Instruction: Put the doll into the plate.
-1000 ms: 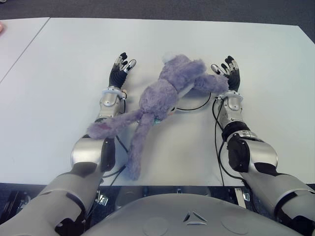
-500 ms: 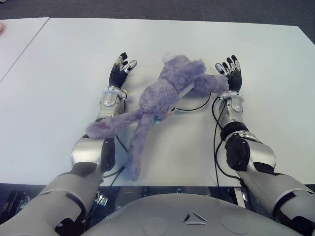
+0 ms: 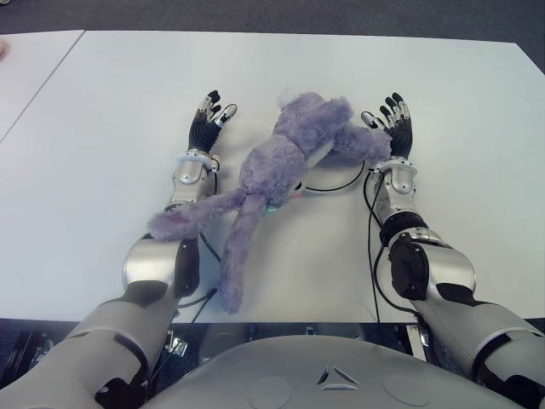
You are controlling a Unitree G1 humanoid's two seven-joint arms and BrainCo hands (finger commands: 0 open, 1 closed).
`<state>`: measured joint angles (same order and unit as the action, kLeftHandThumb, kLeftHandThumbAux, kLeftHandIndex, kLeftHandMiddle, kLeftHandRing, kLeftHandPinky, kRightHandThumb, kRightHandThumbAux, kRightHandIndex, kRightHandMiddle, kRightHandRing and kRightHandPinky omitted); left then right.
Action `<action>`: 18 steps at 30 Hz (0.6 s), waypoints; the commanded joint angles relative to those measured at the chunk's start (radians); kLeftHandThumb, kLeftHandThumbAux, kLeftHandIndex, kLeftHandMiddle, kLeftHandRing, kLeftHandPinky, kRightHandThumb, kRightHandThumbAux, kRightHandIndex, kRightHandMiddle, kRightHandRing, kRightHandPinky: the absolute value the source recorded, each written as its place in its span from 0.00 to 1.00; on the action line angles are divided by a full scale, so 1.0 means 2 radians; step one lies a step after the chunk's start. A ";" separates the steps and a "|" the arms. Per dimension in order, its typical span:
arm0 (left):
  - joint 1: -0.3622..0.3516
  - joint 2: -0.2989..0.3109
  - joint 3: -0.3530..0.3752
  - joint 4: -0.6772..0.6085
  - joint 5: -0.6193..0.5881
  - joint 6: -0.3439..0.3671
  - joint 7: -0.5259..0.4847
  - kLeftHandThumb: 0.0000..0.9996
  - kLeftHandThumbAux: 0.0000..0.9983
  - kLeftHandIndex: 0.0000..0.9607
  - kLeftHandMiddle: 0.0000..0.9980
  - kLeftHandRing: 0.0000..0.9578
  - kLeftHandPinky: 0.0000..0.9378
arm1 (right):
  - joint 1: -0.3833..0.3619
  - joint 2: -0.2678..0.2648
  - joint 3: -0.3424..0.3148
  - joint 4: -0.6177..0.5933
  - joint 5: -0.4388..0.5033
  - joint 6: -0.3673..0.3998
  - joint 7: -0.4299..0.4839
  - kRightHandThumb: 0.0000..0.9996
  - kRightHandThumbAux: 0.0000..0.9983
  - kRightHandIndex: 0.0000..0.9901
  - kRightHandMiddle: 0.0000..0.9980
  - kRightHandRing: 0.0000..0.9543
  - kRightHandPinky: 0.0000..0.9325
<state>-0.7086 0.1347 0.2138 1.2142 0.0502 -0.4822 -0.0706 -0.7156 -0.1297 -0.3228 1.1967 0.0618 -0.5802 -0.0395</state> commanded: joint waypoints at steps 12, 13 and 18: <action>0.106 -0.035 -0.014 0.071 0.013 0.064 -0.002 0.00 0.50 0.02 0.06 0.02 0.00 | 0.134 0.047 0.037 0.074 -0.041 0.043 -0.046 0.00 0.87 0.12 0.13 0.13 0.16; 0.106 -0.035 -0.014 0.071 0.013 0.065 -0.002 0.00 0.50 0.02 0.06 0.02 0.00 | 0.134 0.047 0.038 0.074 -0.041 0.043 -0.046 0.00 0.87 0.13 0.13 0.13 0.16; 0.106 -0.036 -0.014 0.071 0.012 0.064 -0.003 0.00 0.50 0.01 0.06 0.02 0.00 | 0.134 0.046 0.043 0.074 -0.045 0.045 -0.047 0.00 0.88 0.13 0.13 0.13 0.16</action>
<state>-0.7110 0.1341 0.2127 1.2141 0.0503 -0.4844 -0.0706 -0.7119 -0.1305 -0.2617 1.1963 -0.0015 -0.6060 -0.1222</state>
